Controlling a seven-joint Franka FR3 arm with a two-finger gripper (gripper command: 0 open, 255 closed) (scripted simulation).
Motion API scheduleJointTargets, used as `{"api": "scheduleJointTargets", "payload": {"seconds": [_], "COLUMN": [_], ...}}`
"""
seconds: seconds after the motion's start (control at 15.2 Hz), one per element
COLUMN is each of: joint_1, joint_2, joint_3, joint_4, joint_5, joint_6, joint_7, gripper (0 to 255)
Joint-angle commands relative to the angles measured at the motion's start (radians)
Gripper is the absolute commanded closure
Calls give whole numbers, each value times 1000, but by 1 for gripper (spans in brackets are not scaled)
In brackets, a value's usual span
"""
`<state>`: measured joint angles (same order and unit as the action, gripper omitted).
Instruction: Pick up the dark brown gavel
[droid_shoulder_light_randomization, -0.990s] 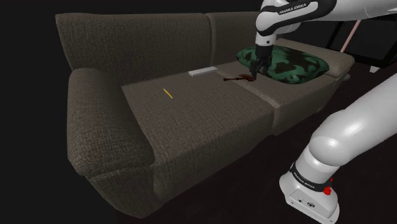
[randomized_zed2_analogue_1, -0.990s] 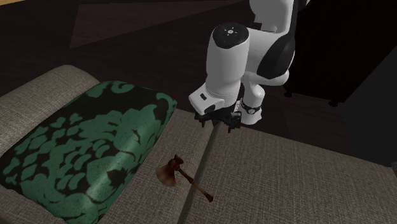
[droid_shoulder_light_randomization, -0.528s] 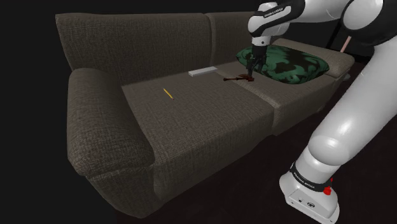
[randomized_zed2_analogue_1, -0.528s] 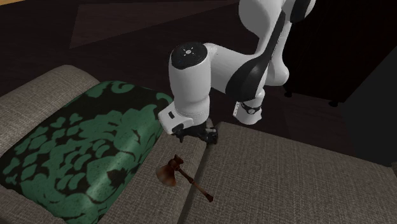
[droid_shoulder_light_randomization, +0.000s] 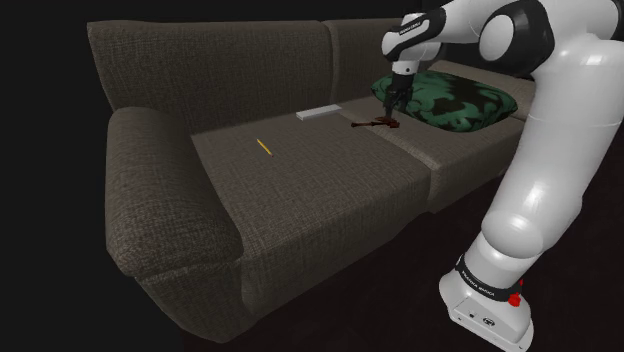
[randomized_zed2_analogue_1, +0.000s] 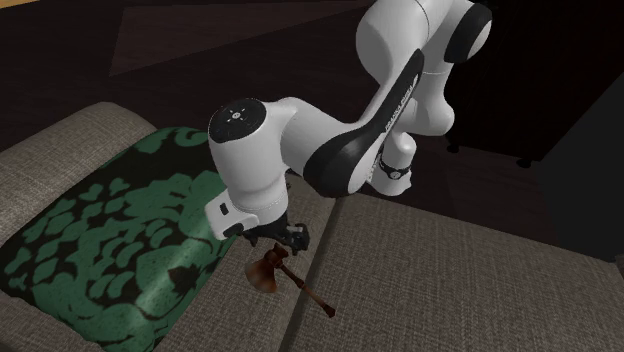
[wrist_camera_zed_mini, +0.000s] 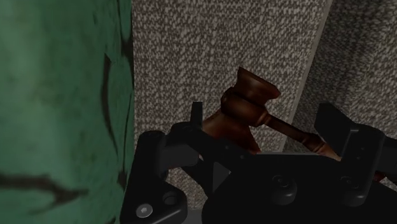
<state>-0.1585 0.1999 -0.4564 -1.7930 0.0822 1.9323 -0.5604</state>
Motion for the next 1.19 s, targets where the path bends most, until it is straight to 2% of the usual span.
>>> {"api": "scheduleJointTargets", "payload": {"seconds": [0.0, 0.26, 0.4, 0.46, 1.12], "joint_1": [-2, -4, -4, -4, -3], "joint_2": [10, 30, 30, 30, 25], "joint_3": [1, 4, 4, 4, 3], "joint_4": [-12, -50, -50, -52, -42], "joint_5": [6, 17, 17, 17, 14], "joint_6": [21, 77, 77, 79, 65], "joint_7": [-5, -11, -11, -13, -10], "gripper": [0, 0, 0, 255, 255]}}
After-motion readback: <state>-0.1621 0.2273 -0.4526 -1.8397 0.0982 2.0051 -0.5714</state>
